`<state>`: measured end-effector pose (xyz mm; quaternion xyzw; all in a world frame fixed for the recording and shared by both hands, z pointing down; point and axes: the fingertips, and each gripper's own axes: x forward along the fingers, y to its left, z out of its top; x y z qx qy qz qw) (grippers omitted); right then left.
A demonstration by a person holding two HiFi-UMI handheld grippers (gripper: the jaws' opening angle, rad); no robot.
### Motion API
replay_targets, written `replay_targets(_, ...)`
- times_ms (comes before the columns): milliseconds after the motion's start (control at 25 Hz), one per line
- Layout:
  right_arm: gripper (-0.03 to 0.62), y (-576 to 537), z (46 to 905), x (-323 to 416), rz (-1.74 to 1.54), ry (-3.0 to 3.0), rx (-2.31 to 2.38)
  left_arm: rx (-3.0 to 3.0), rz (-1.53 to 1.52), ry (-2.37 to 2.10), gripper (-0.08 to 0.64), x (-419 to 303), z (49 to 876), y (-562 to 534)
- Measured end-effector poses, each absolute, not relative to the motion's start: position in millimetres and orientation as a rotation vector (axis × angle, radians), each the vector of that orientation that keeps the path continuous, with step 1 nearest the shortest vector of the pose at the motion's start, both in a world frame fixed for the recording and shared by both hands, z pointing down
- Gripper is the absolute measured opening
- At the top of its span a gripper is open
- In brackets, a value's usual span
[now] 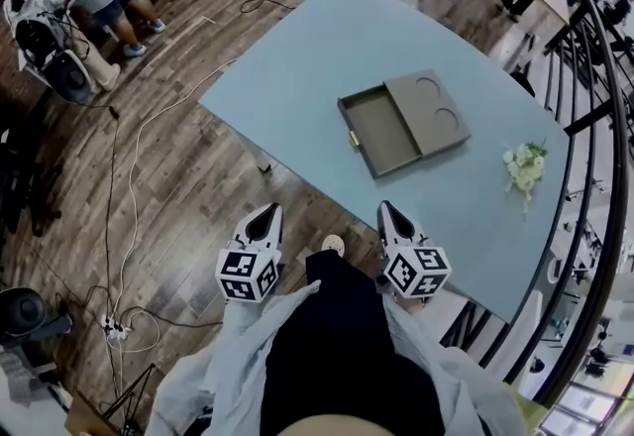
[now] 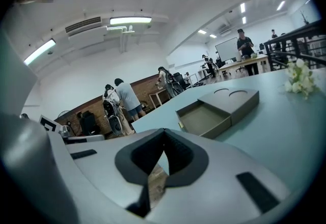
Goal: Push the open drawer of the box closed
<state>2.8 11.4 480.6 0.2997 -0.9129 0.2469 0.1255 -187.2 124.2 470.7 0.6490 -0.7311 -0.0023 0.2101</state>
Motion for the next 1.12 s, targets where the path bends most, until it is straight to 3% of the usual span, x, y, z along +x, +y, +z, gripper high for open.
replay_targets(600, 0.005, -77.3, 489.9, -20.5, 0.724, -2.664, 0.856, 1.827, 0.018, -2.015, 0.023, -204.8, 476.7, 23.6)
replay_targets(1120, 0.005, -86.6, 499.1, -2.1, 0.751, -2.656, 0.915, 1.943, 0.023, -1.874, 0.025, -172.7, 489.6, -17.0)
